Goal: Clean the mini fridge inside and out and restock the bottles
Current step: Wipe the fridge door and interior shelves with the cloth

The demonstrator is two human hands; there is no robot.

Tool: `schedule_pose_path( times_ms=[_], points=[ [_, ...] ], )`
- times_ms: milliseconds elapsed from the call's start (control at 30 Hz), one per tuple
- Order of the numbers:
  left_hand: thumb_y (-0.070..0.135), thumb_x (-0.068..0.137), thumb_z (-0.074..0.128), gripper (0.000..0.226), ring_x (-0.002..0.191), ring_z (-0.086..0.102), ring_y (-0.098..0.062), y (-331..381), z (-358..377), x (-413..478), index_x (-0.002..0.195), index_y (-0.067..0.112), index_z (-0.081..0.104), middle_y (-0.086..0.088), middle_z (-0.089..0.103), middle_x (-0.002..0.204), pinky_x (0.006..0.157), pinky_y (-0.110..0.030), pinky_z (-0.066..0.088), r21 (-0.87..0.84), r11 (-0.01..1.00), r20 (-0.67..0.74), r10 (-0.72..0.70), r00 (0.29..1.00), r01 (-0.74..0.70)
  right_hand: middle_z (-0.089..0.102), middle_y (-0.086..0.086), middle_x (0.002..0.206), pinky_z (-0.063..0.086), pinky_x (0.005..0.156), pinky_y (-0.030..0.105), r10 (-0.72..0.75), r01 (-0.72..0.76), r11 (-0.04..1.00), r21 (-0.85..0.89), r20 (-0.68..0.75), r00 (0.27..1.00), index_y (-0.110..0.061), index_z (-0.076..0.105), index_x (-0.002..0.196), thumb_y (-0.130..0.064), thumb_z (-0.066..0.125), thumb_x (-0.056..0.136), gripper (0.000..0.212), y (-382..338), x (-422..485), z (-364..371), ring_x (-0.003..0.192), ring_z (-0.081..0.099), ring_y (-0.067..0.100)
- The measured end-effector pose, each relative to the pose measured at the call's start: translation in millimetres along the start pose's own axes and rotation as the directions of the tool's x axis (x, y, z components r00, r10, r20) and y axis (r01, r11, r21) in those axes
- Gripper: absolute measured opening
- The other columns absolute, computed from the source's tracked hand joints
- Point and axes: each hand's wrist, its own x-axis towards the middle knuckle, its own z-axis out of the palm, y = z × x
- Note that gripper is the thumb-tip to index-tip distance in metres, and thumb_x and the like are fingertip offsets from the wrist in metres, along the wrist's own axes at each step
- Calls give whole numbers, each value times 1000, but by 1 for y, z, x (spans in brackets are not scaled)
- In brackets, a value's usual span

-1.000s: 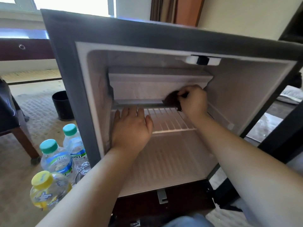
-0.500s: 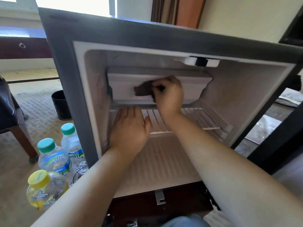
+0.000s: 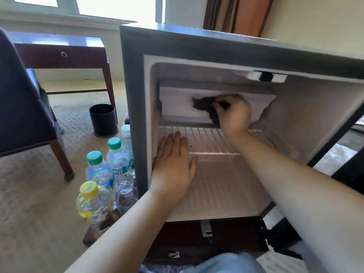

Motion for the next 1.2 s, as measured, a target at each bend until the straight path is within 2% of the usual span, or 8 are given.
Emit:
schedule_pose_path(
  times_ms=[167, 300, 400, 533, 733, 900, 1033, 1200],
  points=[
    [36, 87, 36, 55, 119, 57, -32, -2, 3, -4, 119, 1, 62, -18, 62, 124, 112, -36, 26, -2, 1000, -29, -7, 1000, 7, 65, 12, 93, 46, 75, 31, -285, 287, 958, -6, 73, 956, -11, 74, 89, -12, 71, 78, 11, -64, -13, 56, 89, 59, 30],
    [34, 86, 36, 54, 119, 57, -33, -2, 3, -3, 118, -1, 62, -19, 62, 123, 113, -36, 21, -20, 1000, -25, 5, 1000, -6, 62, 13, 106, 49, 78, 35, -430, 512, 839, -186, 350, 832, -10, 74, 101, -12, 64, 85, 18, -51, -25, 65, 105, 54, 32],
    [35, 86, 36, 55, 120, 56, -34, -3, 2, -3, 120, -1, 61, -20, 61, 125, 113, -38, 25, -11, 1000, -8, 14, 1000, -14, 59, 12, 112, 47, 82, 34, -356, 487, 845, -223, 445, 822, -12, 72, 107, -19, 61, 88, 23, -41, -22, 58, 112, 50, 31],
    [36, 87, 36, 55, 120, 55, -35, -2, 2, -4, 119, -2, 60, -21, 60, 125, 109, -46, 26, -12, 1000, -7, 26, 1000, -26, 63, 16, 99, 49, 79, 39, -343, 433, 877, -208, 360, 868, -9, 76, 91, -12, 67, 82, 13, -14, -15, 32, 105, 52, 39],
    [37, 89, 34, 56, 122, 54, -35, -3, 2, -5, 121, -1, 59, -21, 59, 127, 110, -46, 24, -22, 999, 16, 33, 999, -32, 60, 15, 103, 49, 79, 43, -193, 341, 863, -372, 381, 904, -9, 74, 91, -8, 65, 83, 13, 32, -3, -9, 104, 48, 38],
    [37, 90, 33, 56, 121, 55, -36, -3, 1, -5, 120, -1, 60, -21, 60, 126, 110, -46, 22, -22, 999, 36, 37, 999, -36, 60, 15, 113, 41, 84, 38, -54, 221, 823, -524, 314, 948, -9, 72, 103, -4, 55, 88, 23, 48, 3, -29, 107, 45, 39],
    [38, 89, 33, 56, 120, 55, -35, -4, -2, -5, 120, -1, 60, -20, 60, 126, 109, -46, 21, -8, 998, 73, 57, 996, -57, 61, 21, 114, 46, 86, 40, 72, 53, 815, -577, 190, 979, -7, 70, 109, -3, 54, 89, 26, 63, 9, -52, 106, 52, 42],
    [40, 96, 30, 57, 135, 40, -32, -2, -11, -6, 134, 1, 49, -19, 47, 141, 114, -38, 8, -34, 999, 93, 37, 995, -34, 63, 20, 106, 46, 84, 40, -94, 138, 862, -488, 113, 989, -6, 71, 106, -7, 59, 89, 21, 55, -3, -86, 101, 54, 41]
  ],
)
